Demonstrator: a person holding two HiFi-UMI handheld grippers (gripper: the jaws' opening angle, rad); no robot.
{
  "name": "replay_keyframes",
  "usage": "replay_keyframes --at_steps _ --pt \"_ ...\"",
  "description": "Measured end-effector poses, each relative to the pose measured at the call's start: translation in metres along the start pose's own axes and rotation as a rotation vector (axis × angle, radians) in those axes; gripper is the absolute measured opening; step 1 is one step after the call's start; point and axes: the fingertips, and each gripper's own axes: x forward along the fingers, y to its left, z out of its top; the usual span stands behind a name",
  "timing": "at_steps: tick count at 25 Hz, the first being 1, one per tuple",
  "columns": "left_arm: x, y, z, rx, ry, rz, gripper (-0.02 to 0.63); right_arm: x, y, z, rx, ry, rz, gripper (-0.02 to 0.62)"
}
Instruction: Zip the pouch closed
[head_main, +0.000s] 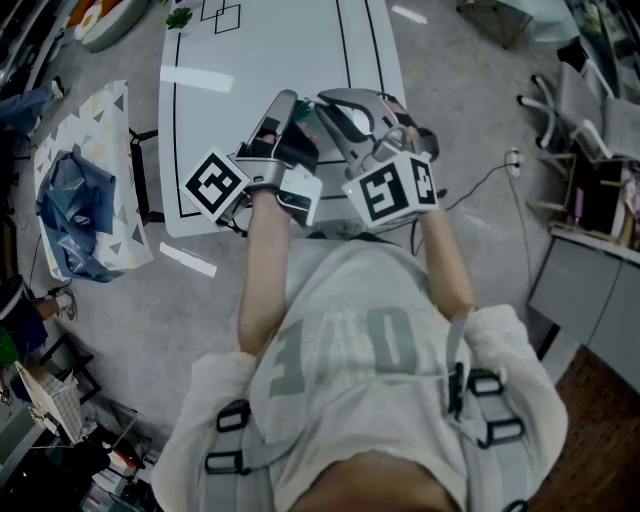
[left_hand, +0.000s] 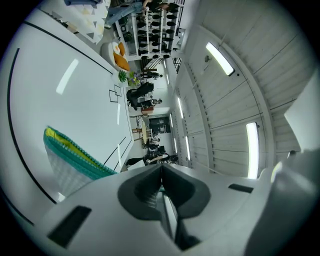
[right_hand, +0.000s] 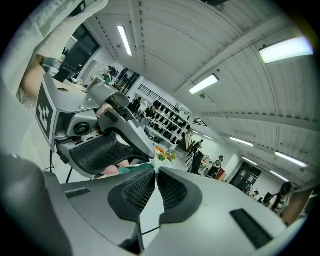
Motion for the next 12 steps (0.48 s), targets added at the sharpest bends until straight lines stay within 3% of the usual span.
replay_keyframes --at_steps 9,12 --pt "-0.002 0.006 0.005 0.036 -0.018 0.023 0.006 -0.009 -0.012 0.006 0.032 -0.014 -0.027 0.021" --pt "-0.004 0.010 0.008 0.086 -0.023 0.054 0.006 -0.012 -0.016 0.011 0.011 -0.013 -0.039 0.021"
